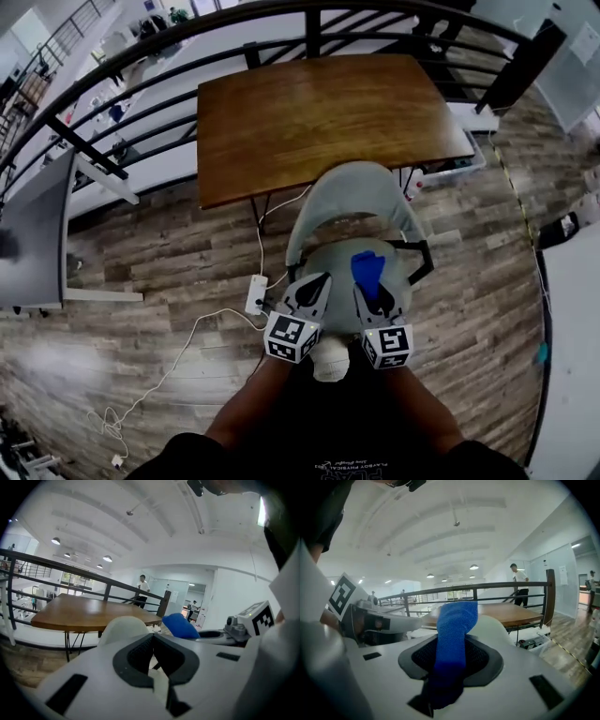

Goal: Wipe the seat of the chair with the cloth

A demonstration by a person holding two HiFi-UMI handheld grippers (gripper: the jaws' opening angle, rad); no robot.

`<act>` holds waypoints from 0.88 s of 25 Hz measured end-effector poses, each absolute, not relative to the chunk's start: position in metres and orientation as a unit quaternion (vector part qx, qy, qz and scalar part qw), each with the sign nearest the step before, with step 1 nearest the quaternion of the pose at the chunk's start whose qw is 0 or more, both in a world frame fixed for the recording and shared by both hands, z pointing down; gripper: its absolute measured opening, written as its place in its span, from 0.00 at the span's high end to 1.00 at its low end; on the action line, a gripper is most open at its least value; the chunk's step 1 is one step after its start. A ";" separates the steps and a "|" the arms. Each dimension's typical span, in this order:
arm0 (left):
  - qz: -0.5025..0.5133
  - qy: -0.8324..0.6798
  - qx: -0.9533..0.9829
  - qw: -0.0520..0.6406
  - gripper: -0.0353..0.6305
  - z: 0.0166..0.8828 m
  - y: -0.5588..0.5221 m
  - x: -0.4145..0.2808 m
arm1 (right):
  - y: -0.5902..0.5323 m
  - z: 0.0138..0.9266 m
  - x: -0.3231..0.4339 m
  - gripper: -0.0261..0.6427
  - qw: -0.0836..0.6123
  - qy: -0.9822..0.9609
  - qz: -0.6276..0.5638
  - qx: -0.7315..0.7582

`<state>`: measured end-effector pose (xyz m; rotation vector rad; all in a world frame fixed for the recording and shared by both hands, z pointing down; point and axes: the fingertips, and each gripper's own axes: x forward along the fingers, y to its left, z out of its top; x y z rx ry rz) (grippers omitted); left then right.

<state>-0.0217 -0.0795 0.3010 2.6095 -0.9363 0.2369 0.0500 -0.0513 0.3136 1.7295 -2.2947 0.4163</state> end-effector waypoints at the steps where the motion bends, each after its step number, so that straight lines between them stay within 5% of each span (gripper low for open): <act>1: 0.090 -0.340 0.918 0.181 0.94 0.309 -0.084 -0.021 | -0.056 0.322 0.052 0.75 0.122 -0.790 0.148 0.583; 22: 0.152 -0.514 0.798 0.275 0.94 0.491 -0.126 -0.023 | -0.132 0.504 0.045 0.75 0.209 -0.847 0.218 0.438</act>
